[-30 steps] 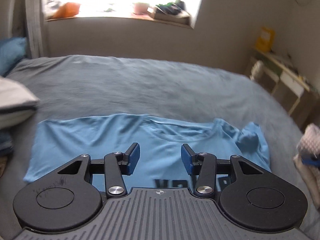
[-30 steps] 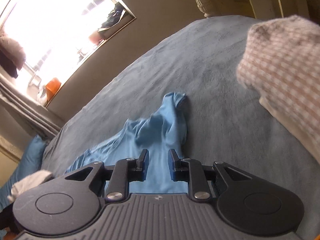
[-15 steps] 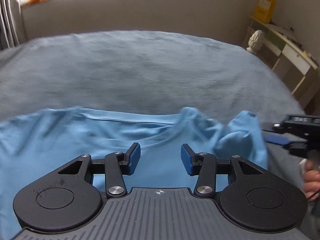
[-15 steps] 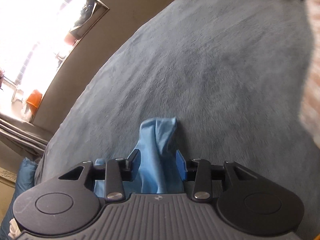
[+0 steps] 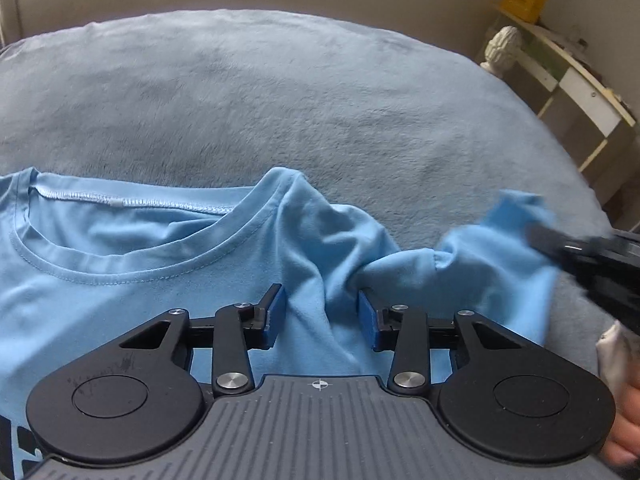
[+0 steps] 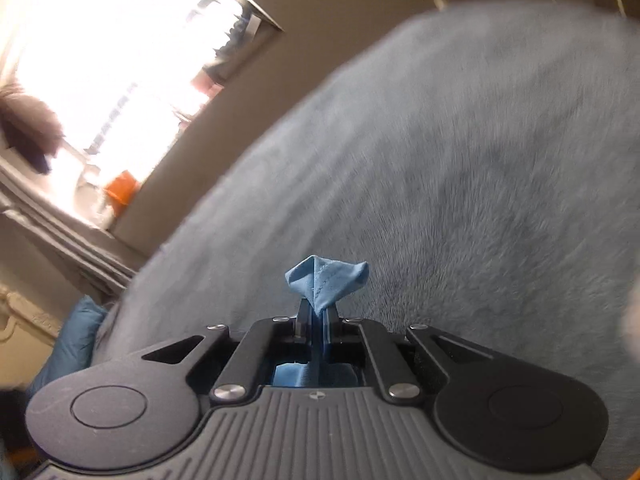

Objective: Fold clothes

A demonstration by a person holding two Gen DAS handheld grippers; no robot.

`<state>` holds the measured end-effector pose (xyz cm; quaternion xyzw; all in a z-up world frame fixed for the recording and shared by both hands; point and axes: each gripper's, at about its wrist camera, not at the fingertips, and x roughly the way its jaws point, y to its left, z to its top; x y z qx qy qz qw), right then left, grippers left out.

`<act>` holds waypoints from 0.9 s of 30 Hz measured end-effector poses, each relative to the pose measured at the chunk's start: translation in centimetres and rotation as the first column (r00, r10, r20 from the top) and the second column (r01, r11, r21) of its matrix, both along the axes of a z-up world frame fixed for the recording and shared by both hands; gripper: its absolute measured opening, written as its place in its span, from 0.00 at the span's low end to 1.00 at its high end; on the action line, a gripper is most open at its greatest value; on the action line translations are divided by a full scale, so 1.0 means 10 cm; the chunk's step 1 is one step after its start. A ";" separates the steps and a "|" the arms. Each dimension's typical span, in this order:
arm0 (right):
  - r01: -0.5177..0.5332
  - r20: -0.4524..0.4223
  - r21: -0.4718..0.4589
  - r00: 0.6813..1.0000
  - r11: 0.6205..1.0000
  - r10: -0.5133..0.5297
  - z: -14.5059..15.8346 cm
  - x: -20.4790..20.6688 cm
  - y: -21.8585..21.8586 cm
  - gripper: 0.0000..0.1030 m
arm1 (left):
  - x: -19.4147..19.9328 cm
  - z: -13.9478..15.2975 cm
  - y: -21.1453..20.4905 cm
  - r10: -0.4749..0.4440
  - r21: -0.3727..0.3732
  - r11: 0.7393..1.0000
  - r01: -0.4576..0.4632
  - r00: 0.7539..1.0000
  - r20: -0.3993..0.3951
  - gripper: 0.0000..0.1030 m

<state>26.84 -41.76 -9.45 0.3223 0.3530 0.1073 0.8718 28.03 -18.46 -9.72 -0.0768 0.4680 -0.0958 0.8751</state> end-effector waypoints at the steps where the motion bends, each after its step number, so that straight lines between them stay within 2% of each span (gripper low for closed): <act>1: 0.004 0.023 -0.008 1.000 1.000 -0.004 0.05 -0.10 -0.03 0.04 | 0.00 0.00 0.01 0.002 0.004 1.000 -0.002 1.000 0.002 0.38; 3: 0.014 0.067 -0.024 0.998 1.000 -0.013 0.14 -0.30 -0.10 0.04 | 0.00 0.00 0.02 0.004 0.011 1.000 -0.004 1.000 0.007 0.38; 8: 0.054 0.103 -0.074 0.994 0.996 -0.047 0.14 -0.69 -0.09 0.04 | 0.00 -0.02 0.05 0.012 -0.005 1.000 -0.012 1.000 0.015 0.39; 10: 0.008 0.166 -0.121 0.986 0.993 0.013 0.20 -0.78 0.00 0.04 | -0.01 0.00 0.10 0.011 -0.028 1.000 -0.011 1.000 0.020 0.39; 12: -0.109 0.224 -0.202 0.962 0.973 0.154 0.31 -0.87 0.23 0.04 | -0.04 0.04 0.17 0.013 -0.059 0.998 -0.012 1.000 0.022 0.39; 14: -0.240 0.248 -0.314 0.913 0.919 0.324 0.40 -1.03 0.59 0.06 | -0.08 0.10 0.28 0.014 -0.084 0.996 -0.012 0.999 0.031 0.39; 16: -0.365 0.211 -0.434 0.848 0.824 0.487 0.39 -1.21 0.93 0.09 | -0.13 0.17 0.38 0.010 -0.100 0.995 -0.006 0.999 0.041 0.39; 17: -0.417 0.178 -0.490 0.811 0.765 0.557 0.38 -1.30 1.10 0.15 | -0.16 0.20 0.41 0.002 -0.102 0.995 0.003 0.999 0.047 0.39; 19: -0.475 0.134 -0.542 0.766 0.693 0.629 0.37 -1.45 1.23 0.26 | -0.23 0.25 0.48 -0.019 -0.109 0.994 0.025 0.998 0.059 0.39; 21: -0.526 0.086 -0.587 0.716 0.616 0.693 0.37 -1.59 1.35 0.27 | -0.30 0.30 0.51 -0.050 -0.120 0.991 0.057 0.996 0.069 0.39; 24: -0.591 0.074 -0.536 0.679 0.604 0.730 0.51 -1.77 1.22 0.27 | -0.39 0.35 0.49 -0.122 -0.146 0.980 0.132 0.990 0.076 0.40; 25: -0.603 0.076 -0.503 0.682 0.619 0.727 0.56 -1.82 1.12 0.27 | -0.42 0.36 0.48 -0.146 -0.151 0.976 0.156 0.987 0.074 0.41; 27: -0.596 0.088 -0.427 0.721 0.680 0.688 0.68 -1.79 0.95 0.27 | -0.48 0.38 0.42 -0.200 -0.165 0.964 0.210 0.977 0.076 0.43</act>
